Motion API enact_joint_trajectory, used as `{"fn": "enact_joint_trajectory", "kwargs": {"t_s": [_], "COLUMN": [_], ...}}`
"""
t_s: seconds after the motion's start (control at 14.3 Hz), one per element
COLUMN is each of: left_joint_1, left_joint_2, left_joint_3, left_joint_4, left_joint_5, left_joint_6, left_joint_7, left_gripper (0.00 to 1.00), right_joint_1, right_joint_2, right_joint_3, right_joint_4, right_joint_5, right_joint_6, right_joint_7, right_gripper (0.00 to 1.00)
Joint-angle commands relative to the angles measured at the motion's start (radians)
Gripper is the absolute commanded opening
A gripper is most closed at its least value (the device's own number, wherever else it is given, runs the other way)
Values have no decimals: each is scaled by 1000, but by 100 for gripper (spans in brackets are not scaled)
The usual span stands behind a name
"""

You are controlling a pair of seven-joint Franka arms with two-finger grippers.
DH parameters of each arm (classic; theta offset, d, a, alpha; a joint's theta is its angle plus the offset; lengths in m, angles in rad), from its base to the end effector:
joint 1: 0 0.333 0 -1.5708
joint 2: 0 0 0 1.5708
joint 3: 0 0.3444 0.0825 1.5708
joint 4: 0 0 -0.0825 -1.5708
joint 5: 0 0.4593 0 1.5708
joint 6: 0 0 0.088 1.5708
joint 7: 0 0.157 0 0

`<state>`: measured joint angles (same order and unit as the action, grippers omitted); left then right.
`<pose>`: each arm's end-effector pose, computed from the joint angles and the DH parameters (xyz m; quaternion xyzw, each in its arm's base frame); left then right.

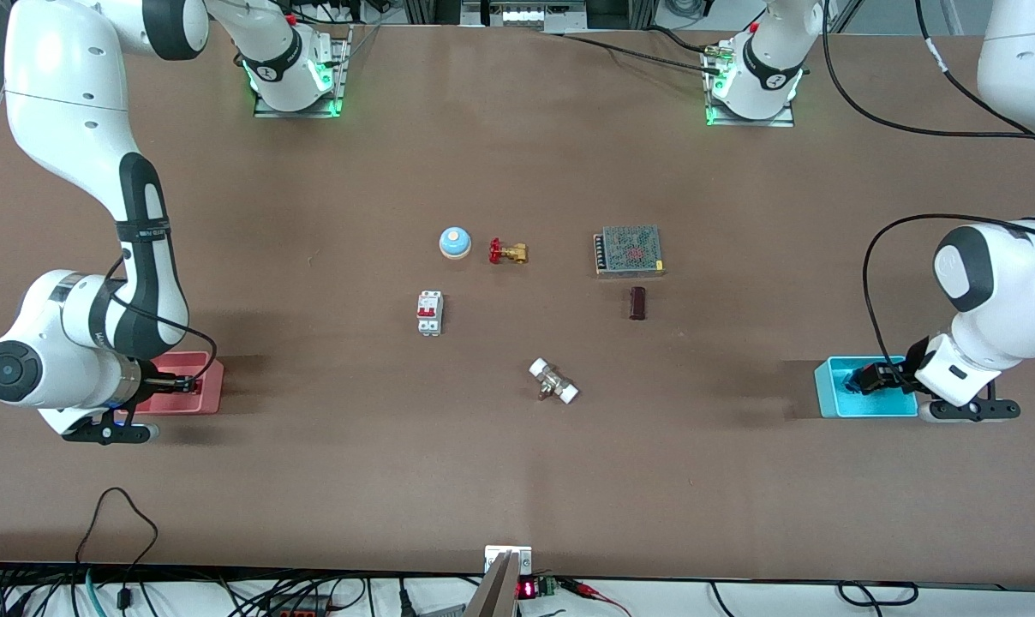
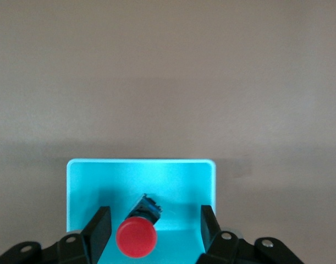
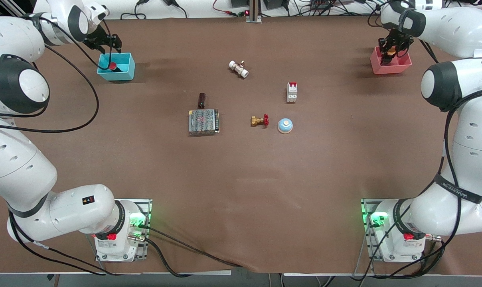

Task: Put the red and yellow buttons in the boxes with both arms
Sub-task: 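Open the left gripper over the cyan box while the right gripper lowers yellow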

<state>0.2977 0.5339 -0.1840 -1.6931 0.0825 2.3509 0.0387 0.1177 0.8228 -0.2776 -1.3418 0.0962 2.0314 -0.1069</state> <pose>0.7614 0.1012 0.2336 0.9973 0.0260 0.0678 0.0094 0.8015 -0.0831 0.1683 0.9967 -0.0129 -0.0592 0.0540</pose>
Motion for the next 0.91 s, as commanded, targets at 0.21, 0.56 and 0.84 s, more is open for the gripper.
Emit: {"fn": "enact_joint_trajectory", "kwargs": {"t_s": [0.21,0.56,0.84], "left_joint_1": [-49,-49,-43], "left_joint_2": [-141,-302,-393], "left_joint_3": [-29,-34,-64], "left_joint_4": [1,-5,-5], "left_joint_5": [10,10,3], "left_joint_6": [-172,-323,-421], "left_joint_7": [-89,-89,-88], "left_gripper": [85,96,97], "right_joint_1": [-35,-35,-35], "right_joint_2": [15,21,21], "right_joint_3": [11,12,15], "right_joint_4": [15,15,13], "right_joint_5": [-3,0,2], "right_joint_6": [23,35,36], "right_joint_7": [-25,-23,-23], "right_gripper": [24,25,25]}}
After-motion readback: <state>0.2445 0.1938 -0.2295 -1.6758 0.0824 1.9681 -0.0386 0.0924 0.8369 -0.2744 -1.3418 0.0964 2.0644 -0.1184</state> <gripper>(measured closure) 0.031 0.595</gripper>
